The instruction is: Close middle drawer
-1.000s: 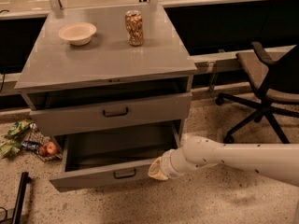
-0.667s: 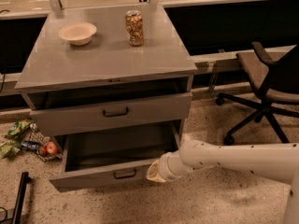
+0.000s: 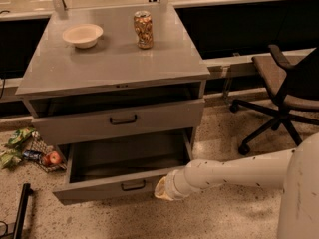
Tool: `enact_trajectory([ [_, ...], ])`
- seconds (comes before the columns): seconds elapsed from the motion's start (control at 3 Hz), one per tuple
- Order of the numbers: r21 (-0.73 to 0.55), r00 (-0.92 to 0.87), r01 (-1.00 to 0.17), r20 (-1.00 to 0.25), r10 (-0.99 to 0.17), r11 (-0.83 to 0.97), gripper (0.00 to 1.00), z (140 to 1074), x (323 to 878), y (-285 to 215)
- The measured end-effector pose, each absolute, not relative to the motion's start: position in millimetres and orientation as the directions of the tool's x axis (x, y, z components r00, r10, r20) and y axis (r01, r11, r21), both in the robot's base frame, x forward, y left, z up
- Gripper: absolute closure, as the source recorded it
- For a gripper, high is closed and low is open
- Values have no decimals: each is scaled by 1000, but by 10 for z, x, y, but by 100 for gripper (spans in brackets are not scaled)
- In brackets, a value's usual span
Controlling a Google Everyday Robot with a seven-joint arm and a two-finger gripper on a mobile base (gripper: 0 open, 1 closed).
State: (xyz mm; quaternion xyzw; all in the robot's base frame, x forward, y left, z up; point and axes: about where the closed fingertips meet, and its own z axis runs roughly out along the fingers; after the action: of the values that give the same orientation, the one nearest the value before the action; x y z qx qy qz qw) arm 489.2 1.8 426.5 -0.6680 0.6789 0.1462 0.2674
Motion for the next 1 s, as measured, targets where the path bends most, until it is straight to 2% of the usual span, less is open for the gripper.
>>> enact_trajectory([
  [0.33,-151,7,-984,-583,-813,100,100,4193,4896,24],
  [0.67,-180,-3,-976,-556,-831,124,100,4177,4909,-70],
  [1.0,-233,-26,-960,-474,-880,153,100,4113,4899,-308],
])
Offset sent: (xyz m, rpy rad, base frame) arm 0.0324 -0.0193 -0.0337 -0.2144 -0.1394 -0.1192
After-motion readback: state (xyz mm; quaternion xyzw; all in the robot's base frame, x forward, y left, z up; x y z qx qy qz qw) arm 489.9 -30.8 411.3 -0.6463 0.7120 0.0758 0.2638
